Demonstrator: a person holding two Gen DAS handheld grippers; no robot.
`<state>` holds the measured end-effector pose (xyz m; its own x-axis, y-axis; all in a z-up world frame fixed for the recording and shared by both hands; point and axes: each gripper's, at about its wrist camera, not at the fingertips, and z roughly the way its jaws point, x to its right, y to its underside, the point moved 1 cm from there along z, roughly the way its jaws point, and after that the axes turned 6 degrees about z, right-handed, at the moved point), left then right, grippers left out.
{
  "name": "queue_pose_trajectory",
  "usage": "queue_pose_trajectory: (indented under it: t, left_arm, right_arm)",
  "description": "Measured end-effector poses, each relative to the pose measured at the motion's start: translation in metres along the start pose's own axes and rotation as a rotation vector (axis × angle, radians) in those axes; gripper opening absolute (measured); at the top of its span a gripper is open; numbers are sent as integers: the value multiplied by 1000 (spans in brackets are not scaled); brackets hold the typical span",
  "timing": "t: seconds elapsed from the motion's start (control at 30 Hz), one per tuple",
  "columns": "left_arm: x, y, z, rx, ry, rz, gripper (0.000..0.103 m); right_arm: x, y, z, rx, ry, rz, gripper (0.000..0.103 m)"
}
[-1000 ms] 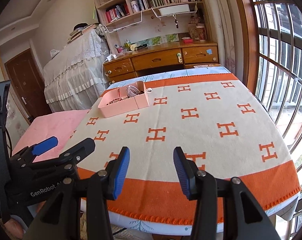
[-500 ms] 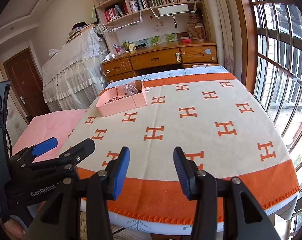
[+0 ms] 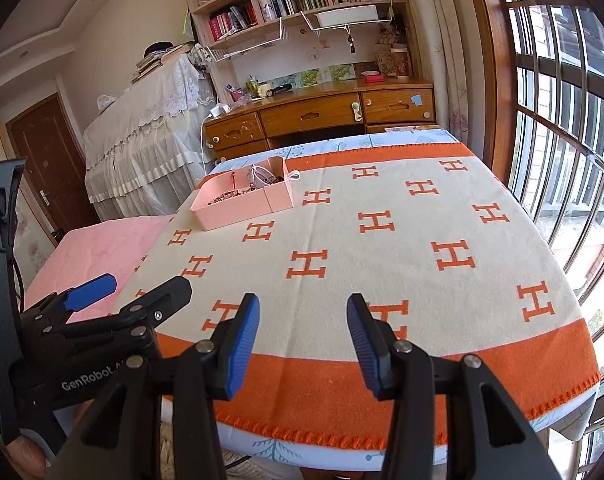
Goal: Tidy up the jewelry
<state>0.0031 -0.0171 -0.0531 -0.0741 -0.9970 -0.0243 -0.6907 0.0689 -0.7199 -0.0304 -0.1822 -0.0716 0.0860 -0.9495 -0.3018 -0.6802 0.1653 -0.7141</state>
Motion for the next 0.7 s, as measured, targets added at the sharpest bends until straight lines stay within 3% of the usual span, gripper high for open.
queue_pose_trajectory:
  t: [0.7]
  left_arm:
    - [-2,2,3,-4,-2,-3,102]
  right_arm:
    - [1,1,-1,-4,1,0,46]
